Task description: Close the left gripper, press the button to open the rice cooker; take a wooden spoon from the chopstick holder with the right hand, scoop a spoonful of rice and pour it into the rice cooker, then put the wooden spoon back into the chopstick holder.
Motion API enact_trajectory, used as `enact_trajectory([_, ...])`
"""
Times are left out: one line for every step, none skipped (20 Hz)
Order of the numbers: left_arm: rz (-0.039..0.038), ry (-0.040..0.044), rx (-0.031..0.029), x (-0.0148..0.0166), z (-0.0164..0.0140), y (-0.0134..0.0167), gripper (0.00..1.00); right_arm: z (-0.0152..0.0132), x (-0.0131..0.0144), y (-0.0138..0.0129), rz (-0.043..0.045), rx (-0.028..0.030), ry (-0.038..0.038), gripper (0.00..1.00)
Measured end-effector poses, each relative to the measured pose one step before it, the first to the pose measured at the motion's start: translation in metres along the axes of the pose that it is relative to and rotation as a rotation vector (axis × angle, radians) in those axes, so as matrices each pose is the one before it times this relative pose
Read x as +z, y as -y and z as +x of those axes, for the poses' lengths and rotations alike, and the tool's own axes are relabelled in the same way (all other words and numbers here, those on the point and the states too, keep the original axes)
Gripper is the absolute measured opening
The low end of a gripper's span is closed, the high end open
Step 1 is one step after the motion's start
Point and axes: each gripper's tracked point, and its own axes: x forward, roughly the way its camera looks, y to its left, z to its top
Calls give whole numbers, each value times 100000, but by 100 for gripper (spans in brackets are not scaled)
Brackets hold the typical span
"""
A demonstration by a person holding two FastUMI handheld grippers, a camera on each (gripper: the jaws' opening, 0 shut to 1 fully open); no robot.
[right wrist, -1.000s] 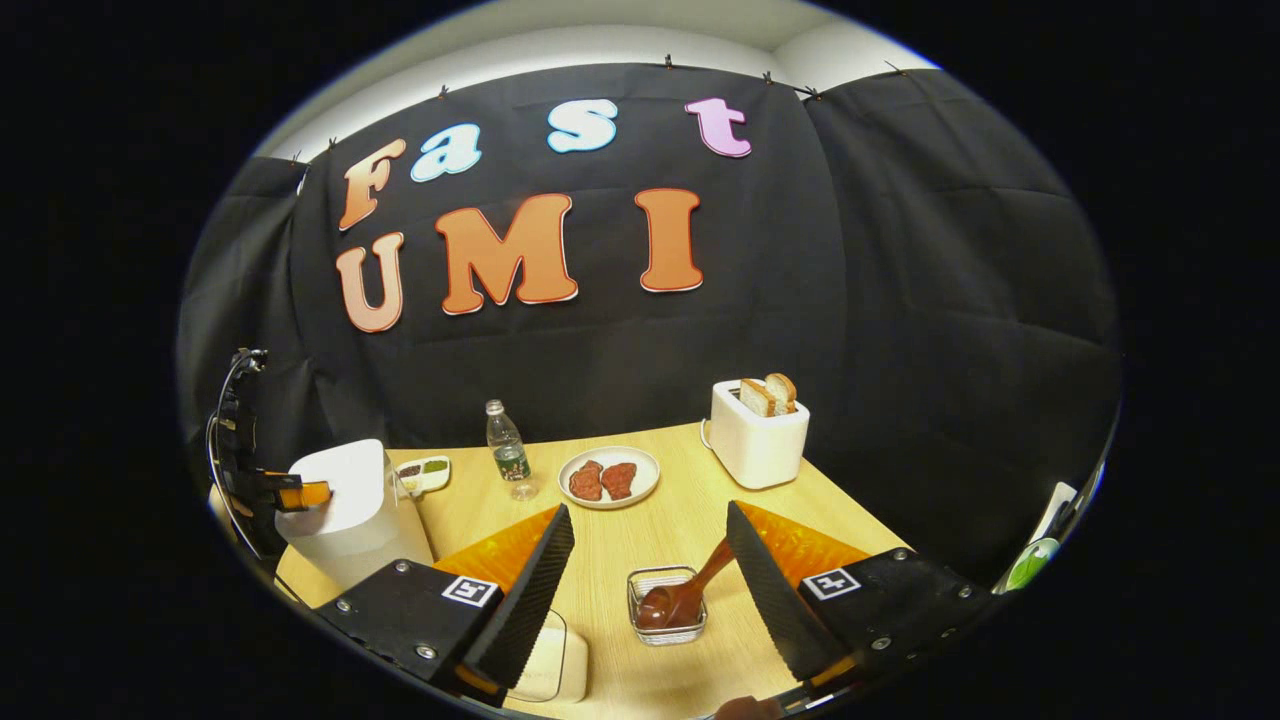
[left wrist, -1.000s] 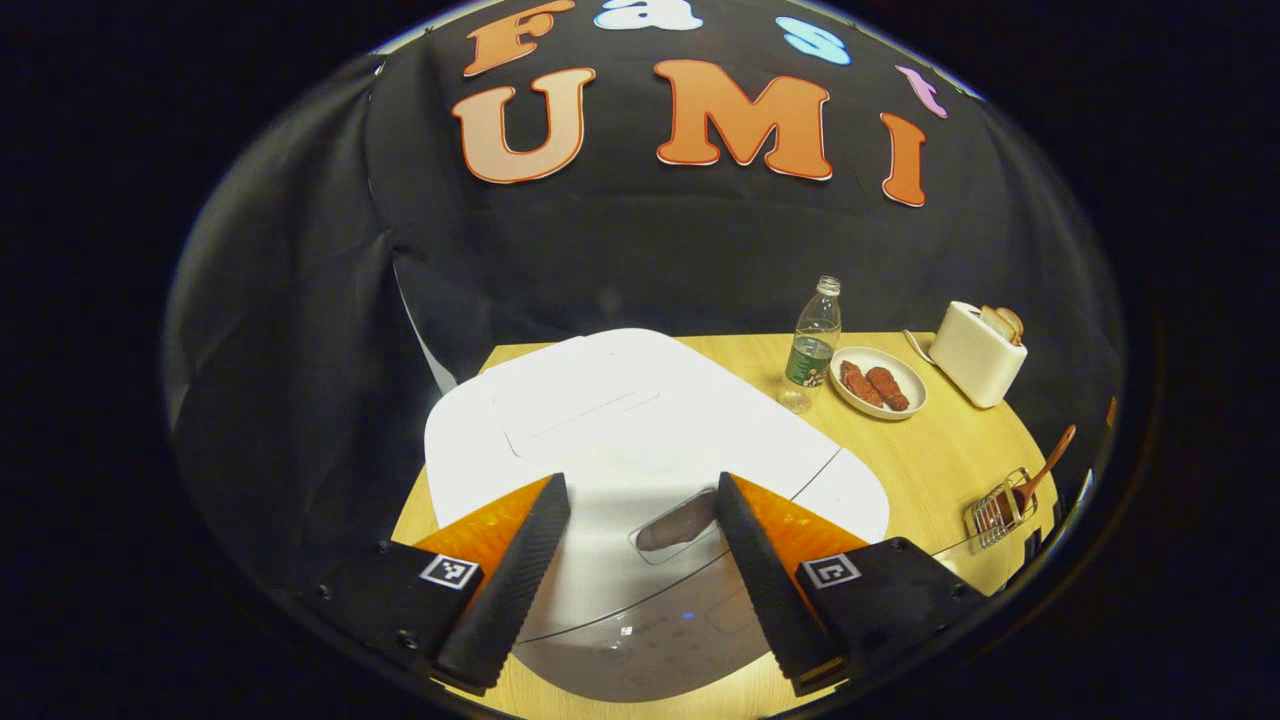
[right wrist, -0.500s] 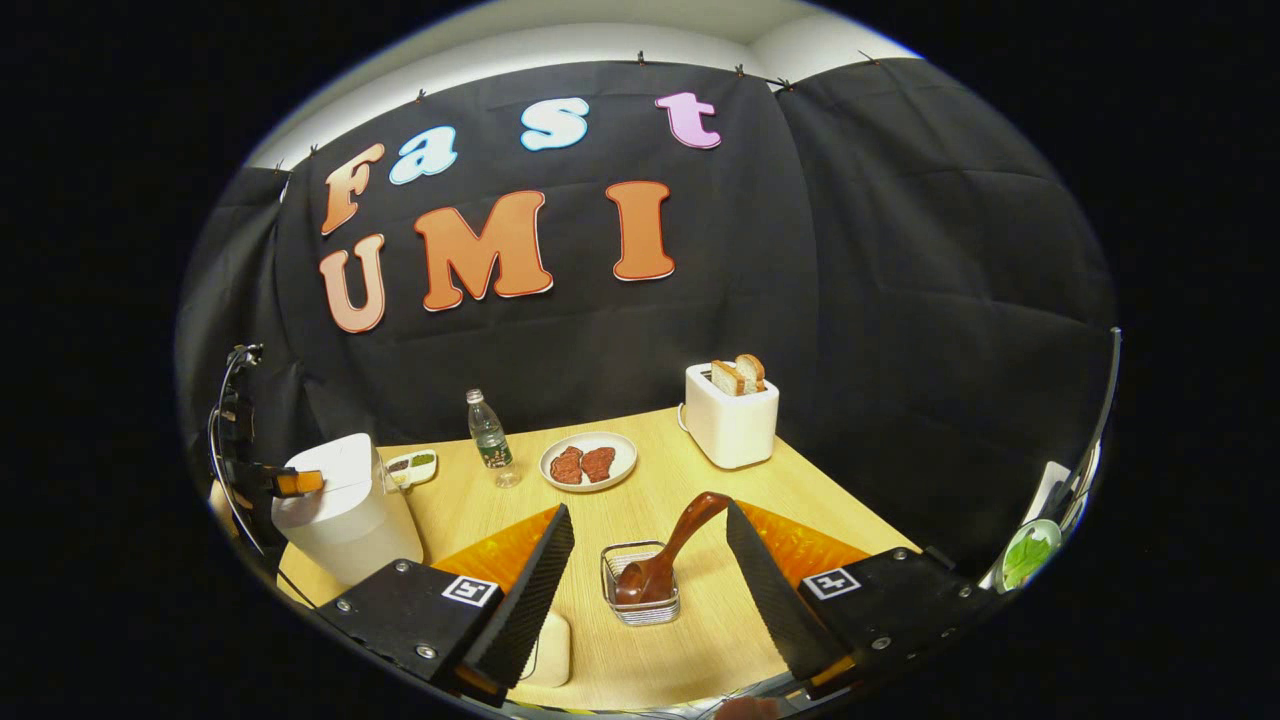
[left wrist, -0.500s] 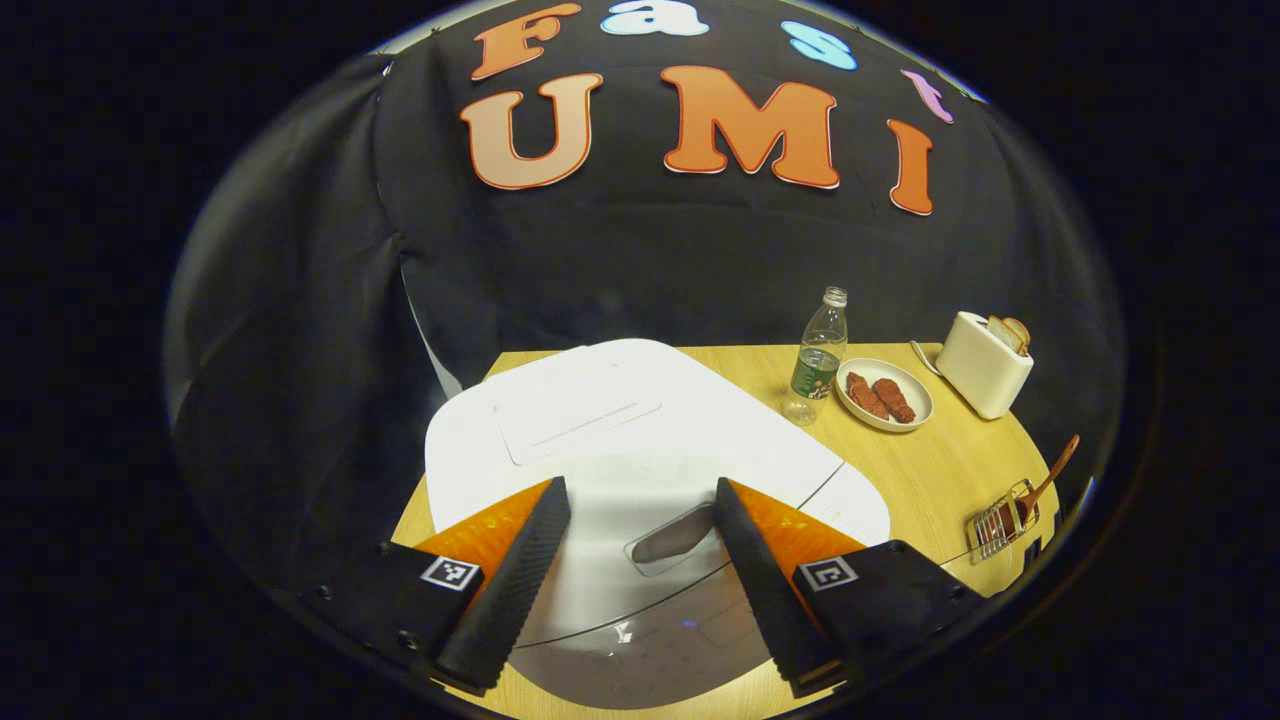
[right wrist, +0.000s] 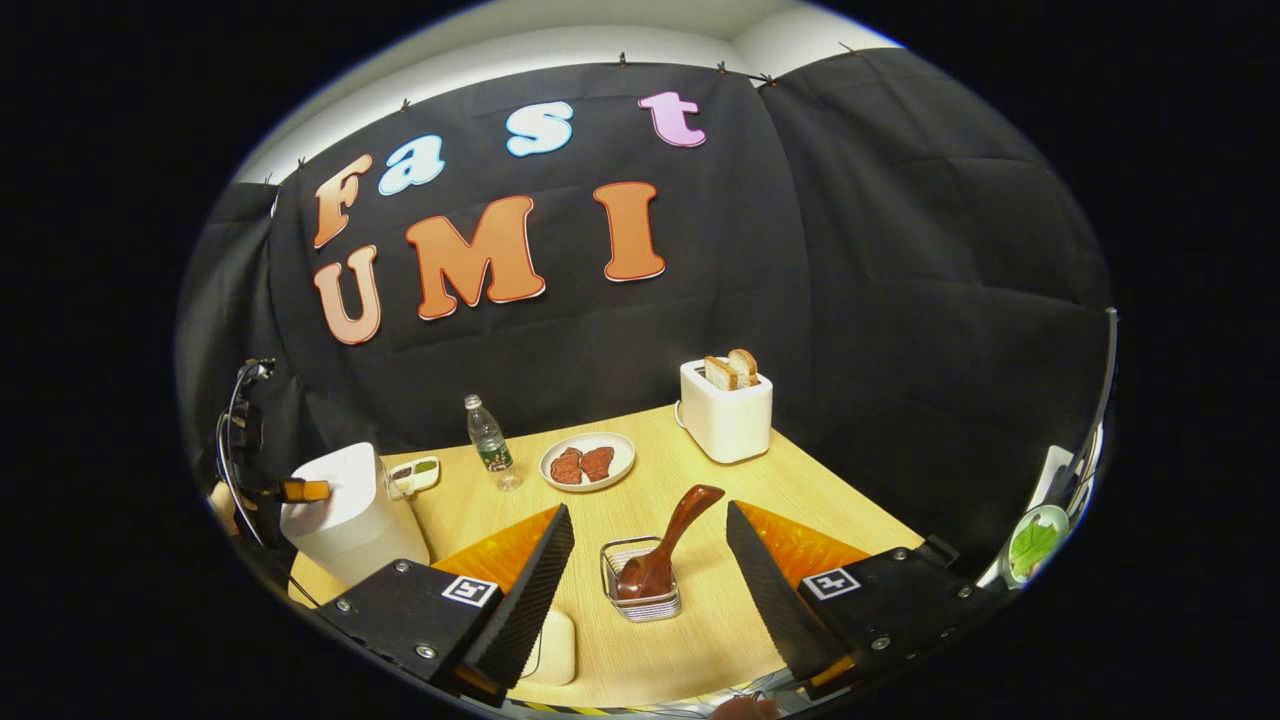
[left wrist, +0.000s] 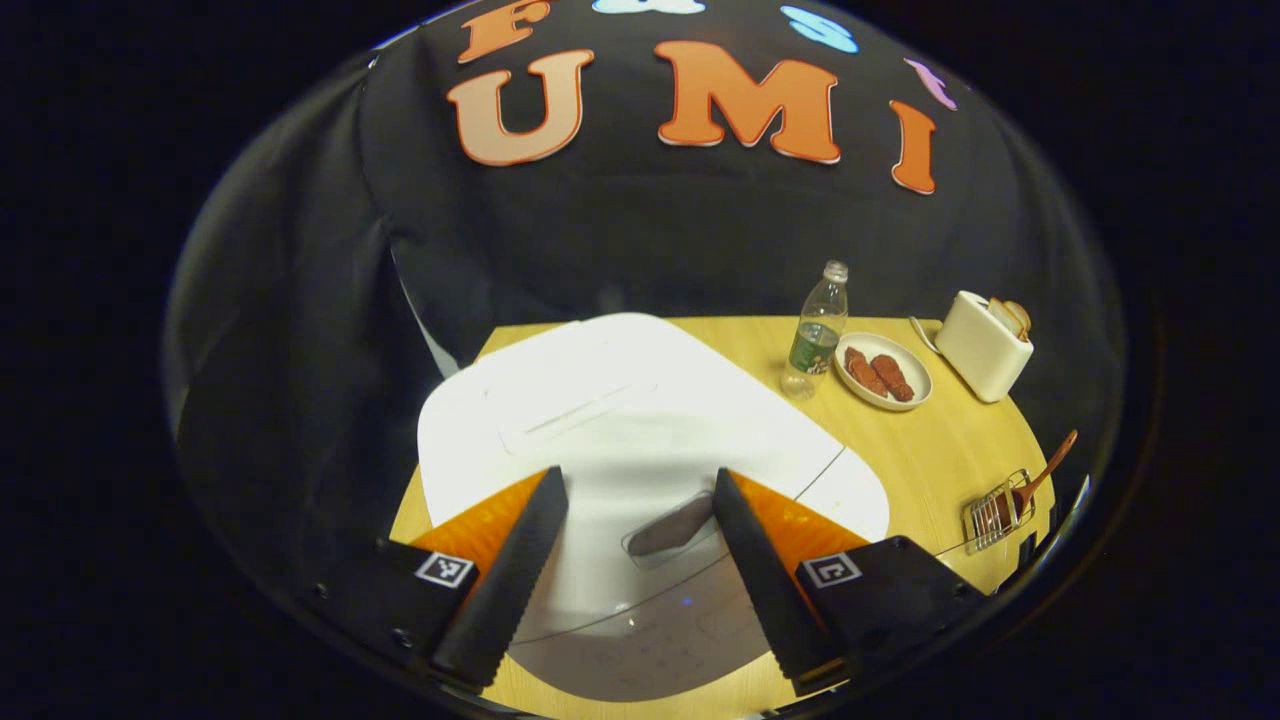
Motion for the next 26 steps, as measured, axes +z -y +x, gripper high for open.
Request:
enact_trajectory([-2249, 584, -105, 76, -437, 34, 100, -41, -52, -232, -502, 802, -132, 95])
enact_trajectory([808, -315, -23, -134, -141, 271, 100, -5, 137, -42, -1151, 44, 405, 95])
enact_trajectory([1574, -493, -102, -331, 130, 27, 100, 30, 224, 159, -1326, -479, 667, 95])
enact_trajectory([458, -1746, 230, -197, -47, -129, 100, 1, 56, 145, -749, -454, 208, 95])
enact_trajectory([-1014, -1452, 595, -14, -350, -206, 100, -2, -112, -37, 19, 253, -308, 95])
enact_trajectory([-1418, -459, -124, 169, -271, -32, 100, -70, -32, -143, 487, 540, -233, 95])
enact_trajectory([-1303, -485, -1136, 39, -48, 243, 100, 17, -157, 4, 306, 41, -349, 95])
enact_trajectory([-928, -14, -2108, 111, -172, 317, 100, 42, -199, 24, -155, -14, -377, 95])
enact_trajectory([-1600, 526, -2927, 97, 26, 658, 100, 153, -172, 109, -210, -171, -262, 95])
enact_trajectory([-1900, -757, -1981, 57, -77, 514, 100, 115, -15, 80, 106, -159, -254, 95])
enact_trajectory([-1675, -431, -768, 33, -118, 33, 100, 15, -17, 61, 510, 103, -307, 95])
enact_trajectory([-1560, 1363, -1112, 412, -346, 170, 100, -26, 174, -93, 636, 270, 113, 95])
enact_trajectory([-961, 2067, -768, 770, -327, 322, 100, 11, 124, -30, 19, -32, 461, 95])
enact_trajectory([-36, 2782, -630, 975, -432, 226, 100, 155, 329, 67, -521, -195, 725, 95])
enact_trajectory([658, 3179, -477, 1403, -1154, 15, 100, 49, 307, 153, -592, -235, 547, 95])
enact_trajectory([900, 3976, -457, 1623, -1109, 208, 100, 111, 403, -74, -406, 162, 763, 95])
enact_trajectory([877, 4318, 74, 1674, -1088, 158, 100, 8, 714, -137, -128, 224, 982, 95])
enact_trajectory([1198, 4740, 549, 1818, -1083, 62, 100, 37, 727, -204, -17, 367, 1099, 95])
enact_trajectory([1222, 5103, 480, 1943, -1060, -96, 100, 22, 690, -116, -67, 292, 1251, 95])
enact_trajectory([738, 4411, 490, 1821, -1247, 74, 100, 192, 760, -119, -493, 258, 1368, 95])
enact_trajectory([129, 4076, 39, 1720, -1064, 43, 100, 92, 844, -179, -786, 171, 1584, 95])
enact_trajectory([-671, 3986, 167, 1850, -1159, 24, 100, 35, 893, -234, -866, 375, 1503, 95])
enact_trajectory([-906, 4115, -233, 1700, -1055, 5, 100, -50, 933, -172, -841, 573, 1530, 95])
enact_trajectory([-310, 4018, 472, 1820, -1374, -229, 100, -69, 969, -212, -782, 412, 1644, 95])
enact_trajectory([191, 4020, 420, 1751, -1193, -277, 100, 19, 1083, -180, -908, 322, 1769, 95])
enact_trajectory([1198, 3733, 914, 1496, -992, -374, 100, -109, 1027, -69, -885, 197, 1857, 95])
